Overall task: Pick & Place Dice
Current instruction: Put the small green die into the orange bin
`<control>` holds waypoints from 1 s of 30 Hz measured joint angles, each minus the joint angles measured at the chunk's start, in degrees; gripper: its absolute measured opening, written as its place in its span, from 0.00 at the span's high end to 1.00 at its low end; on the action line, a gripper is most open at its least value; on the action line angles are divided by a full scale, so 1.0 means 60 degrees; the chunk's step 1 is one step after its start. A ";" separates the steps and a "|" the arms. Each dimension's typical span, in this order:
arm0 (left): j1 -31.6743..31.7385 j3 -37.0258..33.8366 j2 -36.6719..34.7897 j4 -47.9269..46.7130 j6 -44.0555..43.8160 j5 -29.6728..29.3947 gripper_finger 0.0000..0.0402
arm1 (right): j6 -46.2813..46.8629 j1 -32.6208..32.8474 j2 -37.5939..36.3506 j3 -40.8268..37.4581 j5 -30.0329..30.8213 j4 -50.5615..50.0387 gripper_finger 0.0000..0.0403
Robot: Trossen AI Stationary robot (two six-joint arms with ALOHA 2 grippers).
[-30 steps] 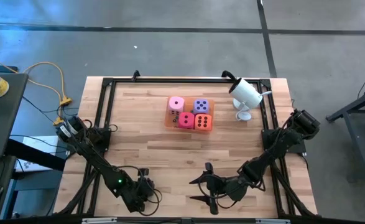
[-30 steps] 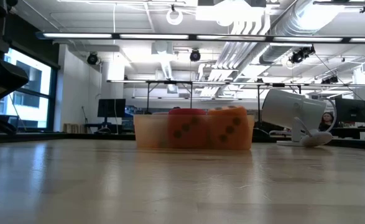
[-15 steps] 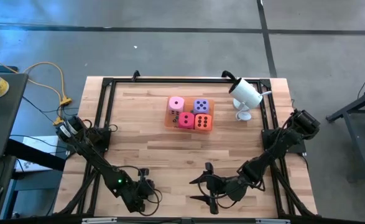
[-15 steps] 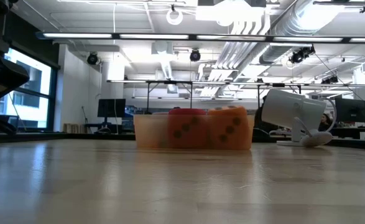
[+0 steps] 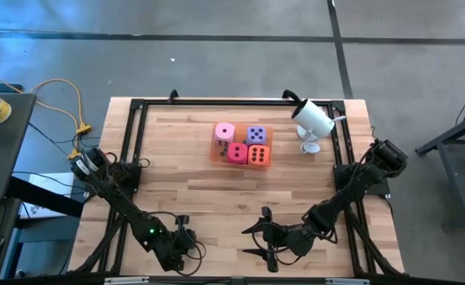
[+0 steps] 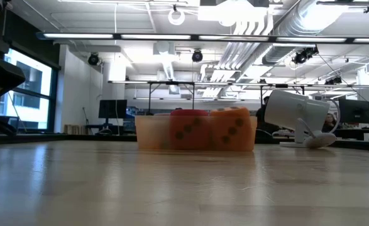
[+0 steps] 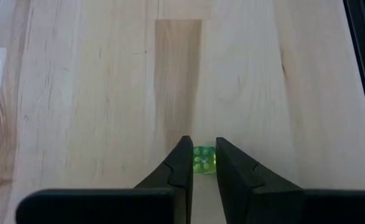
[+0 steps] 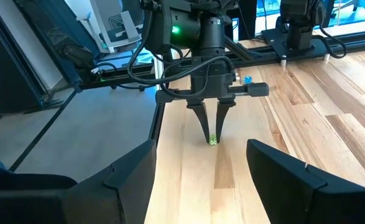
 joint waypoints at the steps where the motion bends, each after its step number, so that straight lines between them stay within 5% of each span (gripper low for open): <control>1: 0.0000 0.0000 0.0000 0.0020 0.0000 0.0004 0.91 | 0.0000 0.0000 0.0000 0.0000 0.0000 0.0000 0.41; 9: 0.0134 0.0015 -0.0189 0.0082 0.0312 0.0034 0.91 | -0.0059 0.0000 0.0000 0.0000 0.0215 0.0004 0.41; 14: 0.0538 0.0015 -0.1002 0.0086 0.1576 0.0023 0.91 | 0.0561 0.0005 -0.0032 -0.0001 0.2180 -0.0235 0.41; 30: 0.4416 0.0033 -0.3479 0.0998 0.6235 -0.0025 0.91 | 0.3427 -0.0465 -0.0452 0.0000 0.4629 -0.5835 0.41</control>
